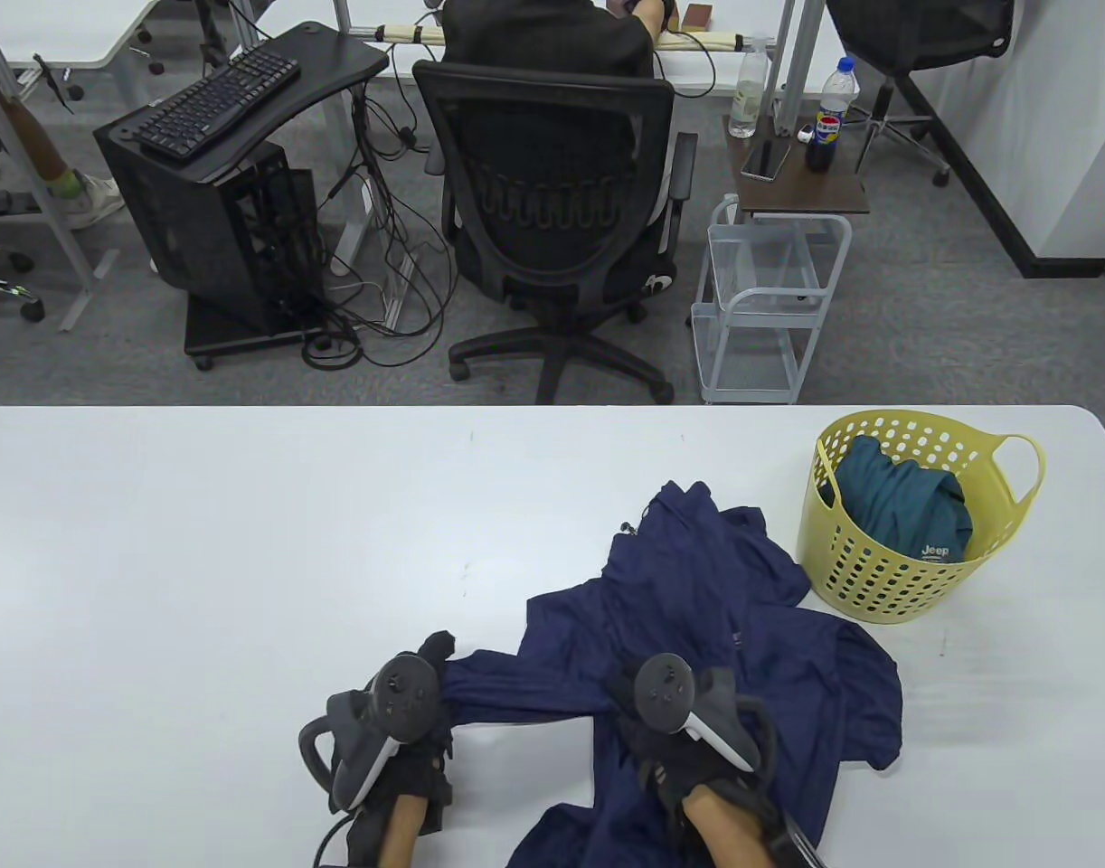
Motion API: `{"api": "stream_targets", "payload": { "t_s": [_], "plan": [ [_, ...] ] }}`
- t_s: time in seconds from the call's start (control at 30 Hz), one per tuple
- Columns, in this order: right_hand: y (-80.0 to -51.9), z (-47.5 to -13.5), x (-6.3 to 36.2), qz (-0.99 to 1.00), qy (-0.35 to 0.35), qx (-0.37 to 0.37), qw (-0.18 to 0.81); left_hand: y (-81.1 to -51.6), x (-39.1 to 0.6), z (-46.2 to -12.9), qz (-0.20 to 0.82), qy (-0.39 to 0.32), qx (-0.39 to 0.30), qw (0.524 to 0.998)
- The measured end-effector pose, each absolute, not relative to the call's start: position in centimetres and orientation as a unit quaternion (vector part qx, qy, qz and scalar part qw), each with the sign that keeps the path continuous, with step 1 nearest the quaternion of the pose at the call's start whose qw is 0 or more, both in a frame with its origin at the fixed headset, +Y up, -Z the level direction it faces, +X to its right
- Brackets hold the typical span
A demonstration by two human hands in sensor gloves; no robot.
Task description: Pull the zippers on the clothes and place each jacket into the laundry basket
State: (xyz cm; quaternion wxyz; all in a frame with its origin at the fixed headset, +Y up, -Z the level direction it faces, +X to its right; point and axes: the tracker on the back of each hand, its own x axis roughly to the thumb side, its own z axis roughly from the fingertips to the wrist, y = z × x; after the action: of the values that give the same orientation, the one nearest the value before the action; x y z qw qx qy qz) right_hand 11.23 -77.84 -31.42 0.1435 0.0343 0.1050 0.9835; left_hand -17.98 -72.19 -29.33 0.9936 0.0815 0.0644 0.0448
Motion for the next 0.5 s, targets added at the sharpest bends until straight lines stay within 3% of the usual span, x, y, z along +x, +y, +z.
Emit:
{"api": "stream_targets", "payload": {
  "t_s": [0.13,0.33,0.5],
  "plan": [
    [-77.7,-31.4,10.6,0.985,0.095,0.036,0.141,-71.7,-17.7,-28.7,-0.088,0.066,0.118,0.987],
    [-77.5,-31.5,10.5,0.984,0.095,0.041,0.147,-70.6,-18.6,-28.2,-0.173,0.073,0.142,0.972],
    [-77.3,-31.7,10.7,0.984,0.092,0.042,0.148,-70.3,-20.5,-28.1,-0.184,0.103,0.161,0.964]
  ]
}}
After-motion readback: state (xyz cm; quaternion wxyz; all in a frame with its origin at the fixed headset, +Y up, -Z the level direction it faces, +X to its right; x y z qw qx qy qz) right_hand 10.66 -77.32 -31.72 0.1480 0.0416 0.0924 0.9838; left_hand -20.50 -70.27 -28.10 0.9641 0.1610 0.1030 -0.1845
